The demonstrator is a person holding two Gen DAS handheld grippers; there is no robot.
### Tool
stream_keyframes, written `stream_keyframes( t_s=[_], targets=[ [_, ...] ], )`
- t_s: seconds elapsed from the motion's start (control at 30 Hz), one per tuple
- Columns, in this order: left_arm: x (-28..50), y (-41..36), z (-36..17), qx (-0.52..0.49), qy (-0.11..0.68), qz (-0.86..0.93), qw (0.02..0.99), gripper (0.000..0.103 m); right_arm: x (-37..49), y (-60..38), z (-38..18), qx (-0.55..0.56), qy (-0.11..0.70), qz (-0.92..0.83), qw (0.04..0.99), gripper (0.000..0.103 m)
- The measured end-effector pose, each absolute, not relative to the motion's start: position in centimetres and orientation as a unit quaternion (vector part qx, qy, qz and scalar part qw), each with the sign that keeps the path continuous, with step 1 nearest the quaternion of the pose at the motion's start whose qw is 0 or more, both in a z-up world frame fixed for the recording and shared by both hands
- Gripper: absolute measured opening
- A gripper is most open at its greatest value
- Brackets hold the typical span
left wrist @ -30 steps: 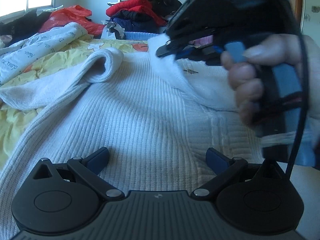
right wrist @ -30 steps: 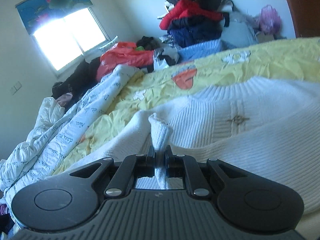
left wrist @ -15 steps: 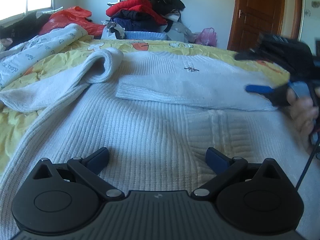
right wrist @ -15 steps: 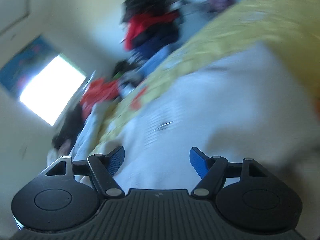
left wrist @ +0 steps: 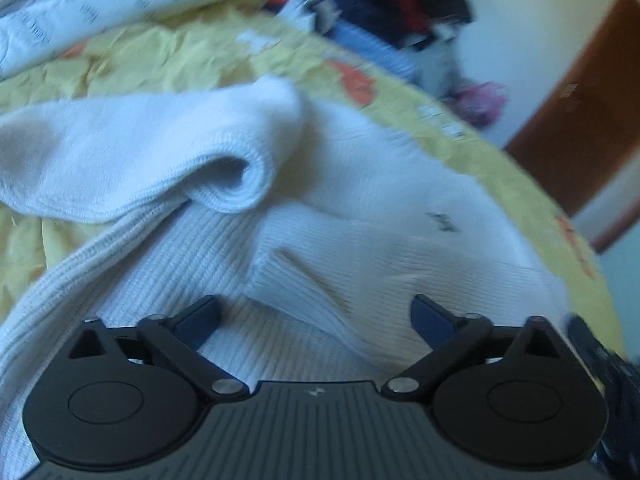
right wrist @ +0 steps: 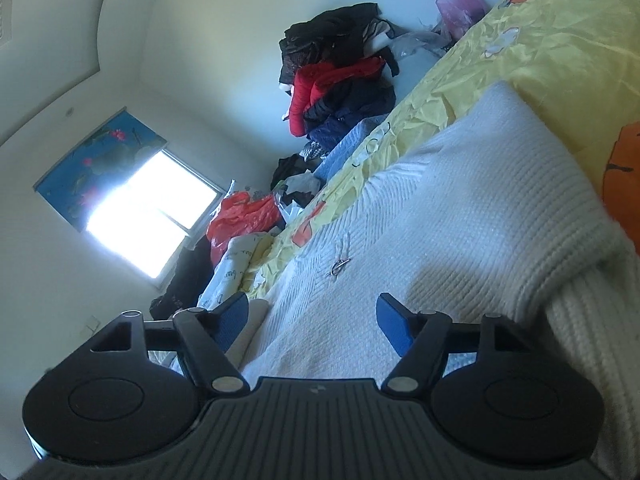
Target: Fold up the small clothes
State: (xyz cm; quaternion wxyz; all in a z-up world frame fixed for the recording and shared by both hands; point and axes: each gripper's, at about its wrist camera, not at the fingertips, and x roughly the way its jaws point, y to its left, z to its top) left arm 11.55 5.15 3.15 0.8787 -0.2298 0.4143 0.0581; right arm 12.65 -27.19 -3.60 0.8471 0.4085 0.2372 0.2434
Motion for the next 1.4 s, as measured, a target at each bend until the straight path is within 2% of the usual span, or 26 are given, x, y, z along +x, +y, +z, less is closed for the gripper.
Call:
stream_keyframes(
  t_s=[0.07, 0.13, 0.2, 0.23, 0.3, 0.4, 0.43, 0.5, 0.57, 0.7, 0.77, 0.8, 0.83, 0.87, 0.9, 0.97, 1.07, 1.17, 1.2, 1.27, 1.3, 1.33, 1.37, 1.4],
  targets=[
    [11.9, 4.5, 3.0, -0.216, 0.413, 0.079, 0.881, 0.094, 12.8, -27.1, -3.6, 0.407, 0.243, 0.247, 0.845, 0.079],
    [12.1, 3.7, 3.0, -0.179, 0.413, 0.111, 0.886, 0.065, 12.8, -26.8, -3.5, 0.399, 0.244, 0.249, 0.848, 0.081],
    [12.5, 2.7, 3.1, -0.122, 0.411, 0.147, 0.892, 0.043, 12.8, -26.8, -3.3, 0.395, 0.243, 0.248, 0.85, 0.08],
    [12.5, 2.3, 3.1, -0.099, 0.405, 0.155, 0.896, 0.027, 12.7, -26.8, -3.3, 0.396, 0.241, 0.246, 0.852, 0.08],
    [12.6, 1.3, 3.7, -0.036, 0.385, 0.189, 0.903, 0.008, 12.5, -27.0, -3.1, 0.396, 0.233, 0.24, 0.855, 0.079],
    [11.8, 1.0, 5.4, -0.032, 0.344, 0.194, 0.918, 0.007, 12.0, -27.3, -2.8, 0.389, 0.216, 0.231, 0.865, 0.079],
    [11.8, 0.9, 5.1, -0.027, 0.345, 0.196, 0.918, 0.007, 12.0, -27.3, -2.8, 0.386, 0.216, 0.231, 0.866, 0.081],
    [13.1, 0.3, 2.1, 0.026, 0.394, 0.195, 0.898, 0.007, 12.5, -27.2, -3.1, 0.386, 0.236, 0.229, 0.862, 0.086],
    [12.5, -0.7, 1.4, 0.08, 0.363, 0.194, 0.908, 0.007, 12.7, -27.0, -3.3, 0.379, 0.247, 0.228, 0.862, 0.086],
    [9.6, -0.5, 2.5, 0.096, 0.335, 0.146, 0.926, 0.012, 12.6, -27.0, -3.2, 0.373, 0.246, 0.238, 0.863, 0.09],
    [6.9, 1.0, 3.6, 0.071, 0.313, 0.118, 0.94, 0.024, 12.7, -27.0, -3.2, 0.373, 0.246, 0.239, 0.862, 0.091],
    [5.8, 2.3, 4.0, 0.053, 0.301, 0.118, 0.945, 0.045, 12.7, -26.9, -3.2, 0.372, 0.246, 0.24, 0.862, 0.091],
    [4.9, 3.9, 4.2, 0.03, 0.288, 0.129, 0.948, 0.078, 12.7, -26.9, -3.2, 0.371, 0.246, 0.24, 0.862, 0.092],
    [4.0, 5.7, 4.6, 0.002, 0.276, 0.146, 0.95, 0.095, 12.7, -26.8, -3.2, 0.37, 0.247, 0.241, 0.863, 0.092],
    [3.1, 8.3, 5.0, -0.039, 0.256, 0.173, 0.95, 0.103, 12.7, -26.8, -3.2, 0.368, 0.247, 0.241, 0.863, 0.093],
    [2.0, 13.1, 5.3, -0.117, 0.226, 0.223, 0.941, 0.103, 12.7, -26.7, -3.1, 0.365, 0.247, 0.241, 0.865, 0.093],
    [2.4, 21.1, 4.5, -0.254, 0.251, 0.286, 0.889, 0.103, 12.8, -26.7, -3.1, 0.361, 0.247, 0.241, 0.866, 0.093],
    [3.1, 25.8, 3.3, -0.336, 0.249, 0.308, 0.854, 0.103, 12.8, -26.7, -3.2, 0.359, 0.247, 0.241, 0.867, 0.093],
    [3.8, 26.6, 3.0, -0.34, 0.25, 0.315, 0.85, 0.1, 12.7, -26.6, -3.1, 0.358, 0.247, 0.241, 0.867, 0.093],
    [5.4, 27.0, 2.9, -0.322, 0.25, 0.31, 0.859, 0.082, 12.7, -26.6, -3.1, 0.357, 0.247, 0.241, 0.868, 0.093],
    [6.3, 26.7, 3.0, -0.293, 0.257, 0.309, 0.868, 0.05, 12.7, -26.5, -3.1, 0.357, 0.247, 0.241, 0.868, 0.093],
    [7.9, 26.5, 3.1, -0.258, 0.276, 0.31, 0.872, 0.029, 12.7, -26.5, -3.0, 0.356, 0.247, 0.241, 0.869, 0.094],
    [9.4, 27.0, 2.7, -0.229, 0.299, 0.313, 0.872, 0.026, 12.7, -26.5, -3.0, 0.355, 0.247, 0.241, 0.869, 0.094],
    [10.7, 26.8, 2.4, -0.207, 0.321, 0.32, 0.867, 0.018, 12.7, -26.5, -3.0, 0.355, 0.247, 0.241, 0.869, 0.094]
  ],
)
